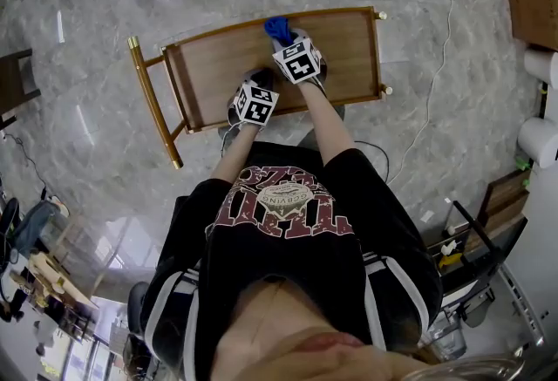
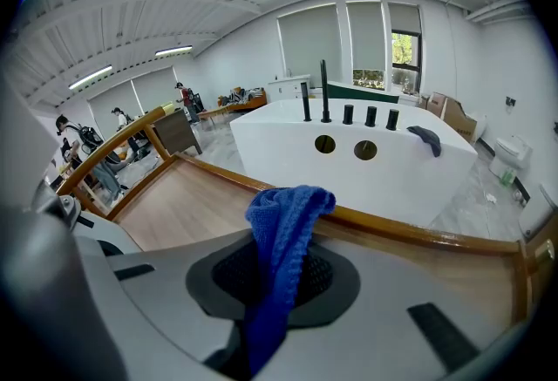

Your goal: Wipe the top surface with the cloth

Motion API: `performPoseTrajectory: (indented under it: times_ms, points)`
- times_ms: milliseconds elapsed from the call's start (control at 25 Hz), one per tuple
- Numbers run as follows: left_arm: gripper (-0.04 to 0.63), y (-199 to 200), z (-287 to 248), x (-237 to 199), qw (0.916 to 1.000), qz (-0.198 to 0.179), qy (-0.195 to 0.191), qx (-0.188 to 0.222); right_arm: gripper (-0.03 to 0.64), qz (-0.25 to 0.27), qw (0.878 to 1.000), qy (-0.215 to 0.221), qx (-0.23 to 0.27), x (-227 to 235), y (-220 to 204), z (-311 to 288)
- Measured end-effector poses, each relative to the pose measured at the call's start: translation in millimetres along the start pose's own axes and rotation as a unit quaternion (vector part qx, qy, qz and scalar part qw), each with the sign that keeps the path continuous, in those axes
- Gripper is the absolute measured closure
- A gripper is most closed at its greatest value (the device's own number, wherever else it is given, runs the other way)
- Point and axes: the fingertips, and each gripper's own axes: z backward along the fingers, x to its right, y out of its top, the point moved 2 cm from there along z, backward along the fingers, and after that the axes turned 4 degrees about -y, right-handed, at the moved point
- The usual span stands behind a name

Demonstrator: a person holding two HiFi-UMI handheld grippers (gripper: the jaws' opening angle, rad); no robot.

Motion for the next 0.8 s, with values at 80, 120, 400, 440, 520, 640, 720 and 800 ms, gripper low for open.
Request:
performPoseTrajectory:
  times_ms: [80,120,400,440,520,640,720,800]
  points:
    - [0.549,1.9,-1.2,1.1,1.0,-0.003,-0.001,-0.006,0.558,-0.005,1.0,-0.009,-0.005,8.2,-1.3,2.7]
    - [0.549,2.6,-2.1,1.3,0.9999,-0.007,-0.001,-0.01,0.558,-0.006,1.0,-0.014,-0.007,12.8,-1.8,3.4]
    - [0.549,2.0,-4.5,1.6,0.9995,-0.017,-0.005,-0.026,0.558,-0.016,0.999,-0.036,-0.016,40.2,-10.4,9.6]
    - [0.549,1.9,-5.1,1.9,0.9995,-0.016,-0.004,-0.026,0.558,-0.017,0.999,-0.037,-0.018,43.7,-12.1,10.9]
    - [0.549,2.0,-7.1,2.3,0.9995,-0.016,-0.004,-0.026,0.558,-0.019,0.999,-0.041,-0.017,51.3,-14.8,11.9]
    - [0.549,2.0,-6.0,-1.3,0.9995,-0.017,-0.005,-0.027,0.558,-0.02,0.998,-0.049,-0.018,60.7,-16.1,12.1]
    - [0.549,2.7,-4.2,-3.4,0.9994,-0.018,-0.005,-0.028,0.558,-0.021,0.998,-0.054,-0.022,66.3,-15.6,16.0]
    - [0.549,3.2,-3.5,-3.4,0.9994,-0.019,-0.006,-0.028,0.558,-0.024,0.998,-0.056,-0.022,72.1,-16.8,20.0]
